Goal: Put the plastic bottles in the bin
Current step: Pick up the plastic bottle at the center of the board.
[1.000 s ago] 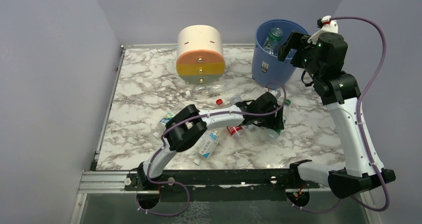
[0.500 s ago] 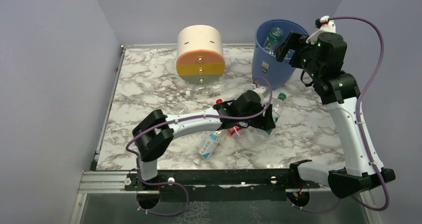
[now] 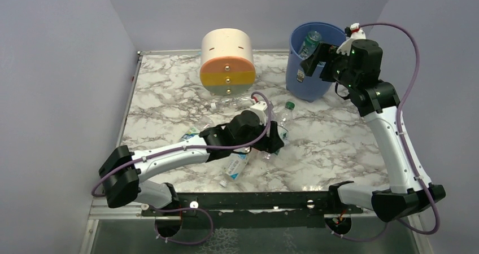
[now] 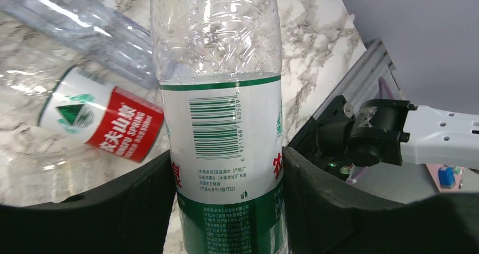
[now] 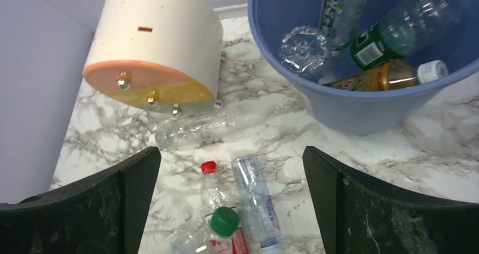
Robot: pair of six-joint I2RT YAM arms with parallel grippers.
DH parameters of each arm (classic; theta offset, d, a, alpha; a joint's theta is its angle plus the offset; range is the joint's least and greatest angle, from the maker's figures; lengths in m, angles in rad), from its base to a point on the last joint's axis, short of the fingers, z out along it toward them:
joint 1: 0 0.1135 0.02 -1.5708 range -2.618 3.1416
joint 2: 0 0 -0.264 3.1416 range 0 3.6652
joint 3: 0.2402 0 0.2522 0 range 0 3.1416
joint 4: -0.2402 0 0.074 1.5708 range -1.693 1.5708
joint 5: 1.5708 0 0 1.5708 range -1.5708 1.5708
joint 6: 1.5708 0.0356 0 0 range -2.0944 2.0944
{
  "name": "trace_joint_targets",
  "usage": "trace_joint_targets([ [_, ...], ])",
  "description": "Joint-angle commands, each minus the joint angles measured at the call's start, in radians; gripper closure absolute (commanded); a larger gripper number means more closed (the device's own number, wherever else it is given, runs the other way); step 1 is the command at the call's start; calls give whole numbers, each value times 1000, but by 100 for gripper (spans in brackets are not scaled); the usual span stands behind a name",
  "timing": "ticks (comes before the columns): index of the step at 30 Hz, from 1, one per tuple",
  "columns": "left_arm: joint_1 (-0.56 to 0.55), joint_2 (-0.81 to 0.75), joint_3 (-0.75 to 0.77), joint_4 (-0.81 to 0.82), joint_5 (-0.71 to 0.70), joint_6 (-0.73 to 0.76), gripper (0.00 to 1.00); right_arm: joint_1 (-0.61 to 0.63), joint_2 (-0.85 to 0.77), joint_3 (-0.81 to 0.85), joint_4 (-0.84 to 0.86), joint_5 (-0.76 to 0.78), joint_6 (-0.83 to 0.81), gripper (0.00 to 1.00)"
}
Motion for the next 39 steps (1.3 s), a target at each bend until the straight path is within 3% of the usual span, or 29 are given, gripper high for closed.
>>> trace_joint_targets([
  [1, 48, -77, -54, -8, -43, 26, 34, 2, 7, -47, 49, -123, 27, 0],
  [10, 168, -118, -108, 33, 40, 51, 34, 2, -3, -109, 54, -194, 50, 0],
  [17, 252, -68, -66, 56, 86, 99, 34, 2, 45, -104, 63, -257, 45, 0],
  [27, 378, 36, 23, 70, 166, 142, 34, 1, 141, -177, 204, -343, 61, 1],
  [39, 429, 49, 45, 67, 202, 158, 34, 2, 216, -184, 273, -432, 107, 1],
])
